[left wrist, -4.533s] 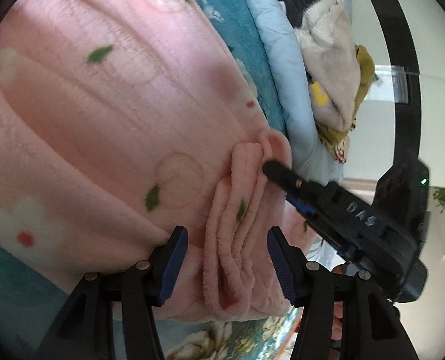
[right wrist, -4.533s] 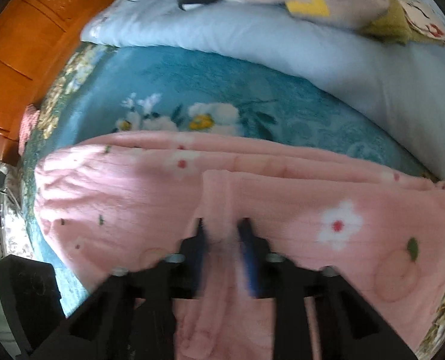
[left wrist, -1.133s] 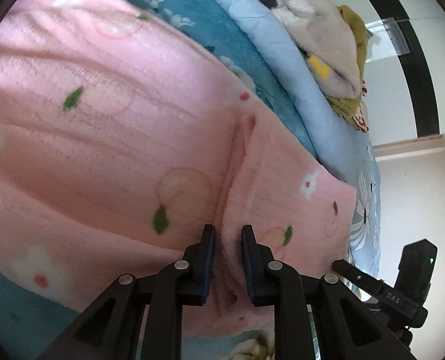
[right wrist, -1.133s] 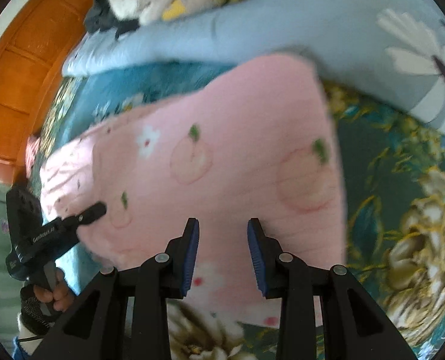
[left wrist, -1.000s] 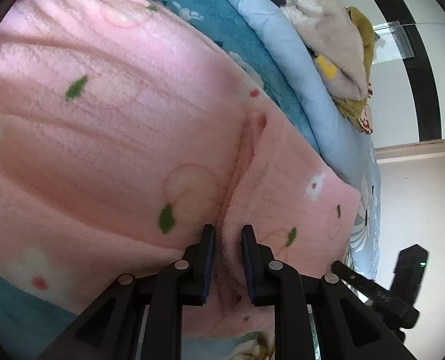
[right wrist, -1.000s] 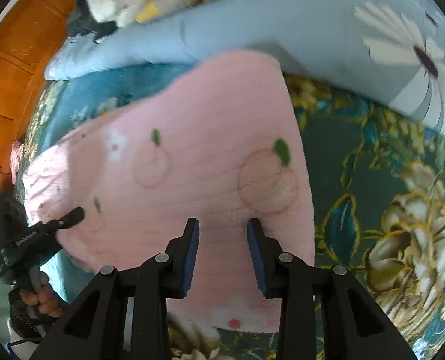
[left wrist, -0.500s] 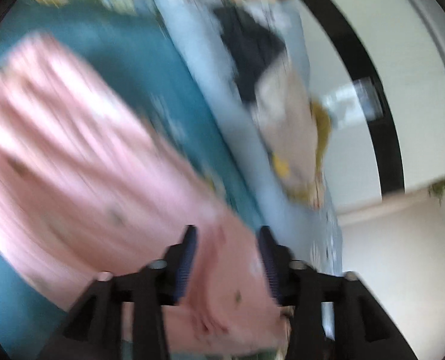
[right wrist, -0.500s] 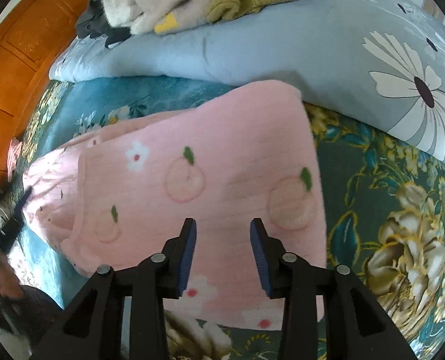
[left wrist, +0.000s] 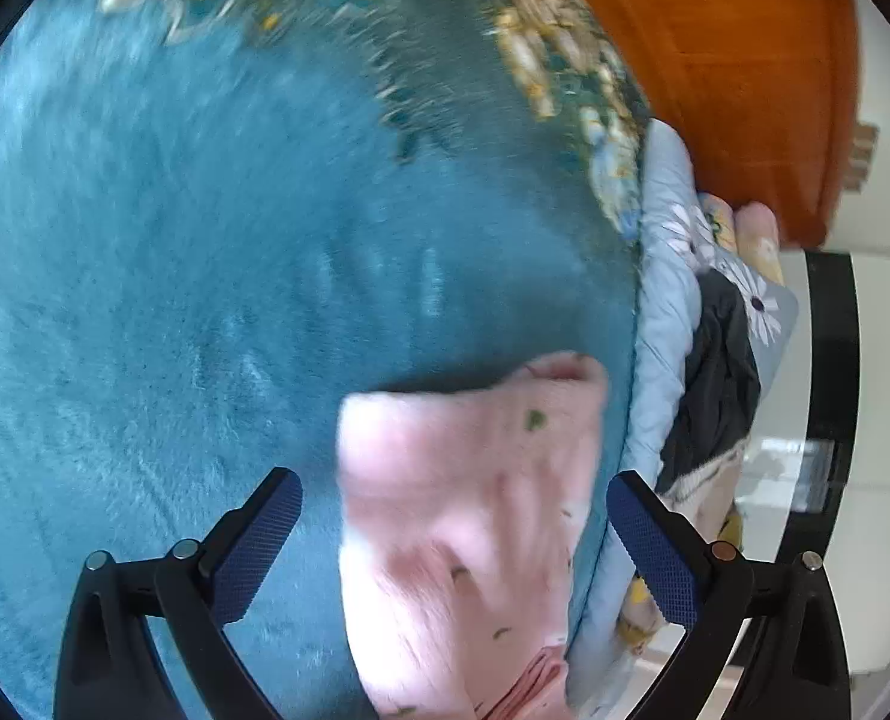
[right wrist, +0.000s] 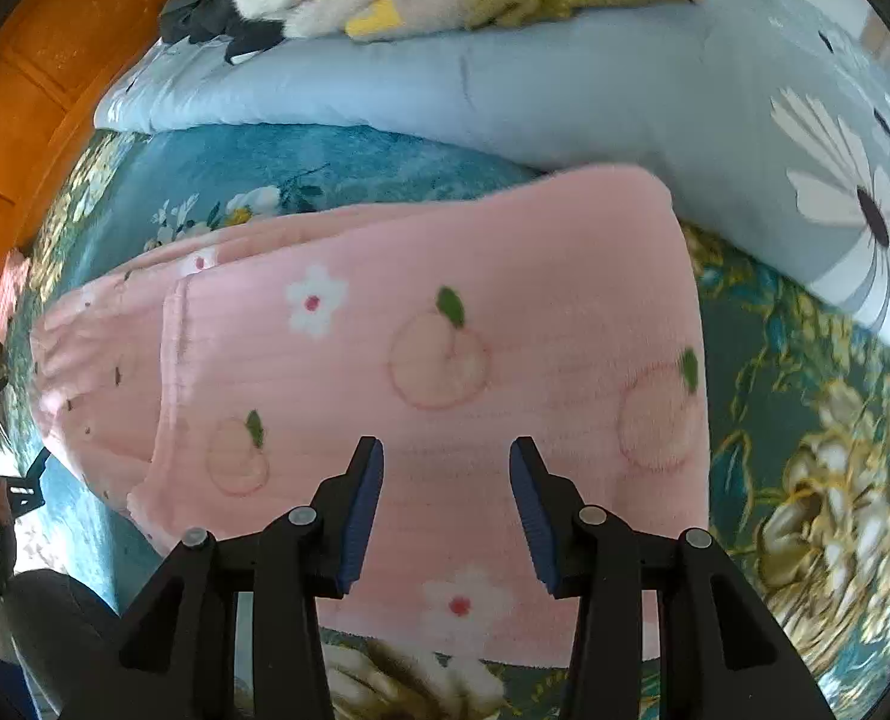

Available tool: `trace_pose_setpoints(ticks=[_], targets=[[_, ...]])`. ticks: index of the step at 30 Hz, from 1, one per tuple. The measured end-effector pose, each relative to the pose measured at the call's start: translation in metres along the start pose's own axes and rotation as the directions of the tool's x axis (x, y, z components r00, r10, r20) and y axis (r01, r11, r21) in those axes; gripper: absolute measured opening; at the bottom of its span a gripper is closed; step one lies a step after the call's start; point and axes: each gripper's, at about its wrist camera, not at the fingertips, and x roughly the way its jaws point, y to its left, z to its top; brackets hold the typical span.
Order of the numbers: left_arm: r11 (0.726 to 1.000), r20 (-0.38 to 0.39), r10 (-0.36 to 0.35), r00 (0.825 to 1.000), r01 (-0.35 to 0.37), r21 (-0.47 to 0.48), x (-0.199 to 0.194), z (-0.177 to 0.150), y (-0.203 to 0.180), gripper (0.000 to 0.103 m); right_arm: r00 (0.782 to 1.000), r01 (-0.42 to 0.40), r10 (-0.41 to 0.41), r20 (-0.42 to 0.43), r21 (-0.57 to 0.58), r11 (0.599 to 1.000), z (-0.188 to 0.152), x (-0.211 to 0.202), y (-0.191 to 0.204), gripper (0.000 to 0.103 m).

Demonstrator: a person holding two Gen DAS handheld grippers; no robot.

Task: Fold clothes
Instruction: 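Release the garment with the left gripper and grasp its hem again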

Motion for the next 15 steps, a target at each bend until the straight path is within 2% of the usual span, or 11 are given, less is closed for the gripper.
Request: trace_pose_setpoints(ticks=[2, 6, 8, 9, 11, 13, 15], targets=[[0.998, -0.011, -0.002, 1.000, 0.002, -0.062, 0.005, 0.008, 0.017, 0.103, 1.000, 0.011, -0.011, 0.003, -0.013, 1.000, 0.002, 0.000, 0.004, 0.045], [0.999, -0.018, -0.024, 1.000, 0.023, -0.031, 0.020, 0.011, 0.012, 0.102, 1.000, 0.014, -0.014, -0.004, -0.013, 1.000, 0.003, 0.002, 0.006, 0.045], [0.999, -0.022, -0.038, 0.999, 0.038, -0.014, 0.023, 0.010, 0.008, 0.095, 1.000, 0.012, -0.012, -0.008, -0.006, 1.000, 0.002, 0.002, 0.004, 0.045], [0.999, -0.024, -0.037, 0.999, 0.037, -0.012, 0.024, 0.010, 0.005, 0.086, 1.000, 0.010, -0.010, -0.011, -0.005, 1.000, 0.001, 0.003, 0.004, 0.045], [1.000, -0.027, -0.014, 1.000, 0.014, -0.009, 0.026, 0.010, 0.003, 0.075, 1.000, 0.006, -0.006, -0.016, -0.002, 1.000, 0.000, 0.005, 0.004, 0.045], [1.000, -0.031, -0.009, 0.999, 0.008, -0.018, 0.027, 0.009, 0.004, 0.047, 1.000, 0.001, -0.001, -0.017, 0.003, 1.000, -0.002, 0.006, 0.002, 0.045], [1.000, -0.028, 0.000, 1.000, 0.000, -0.019, 0.024, 0.008, 0.003, 0.039, 1.000, -0.008, 0.008, -0.018, 0.015, 1.000, -0.003, 0.007, 0.000, 0.045]])
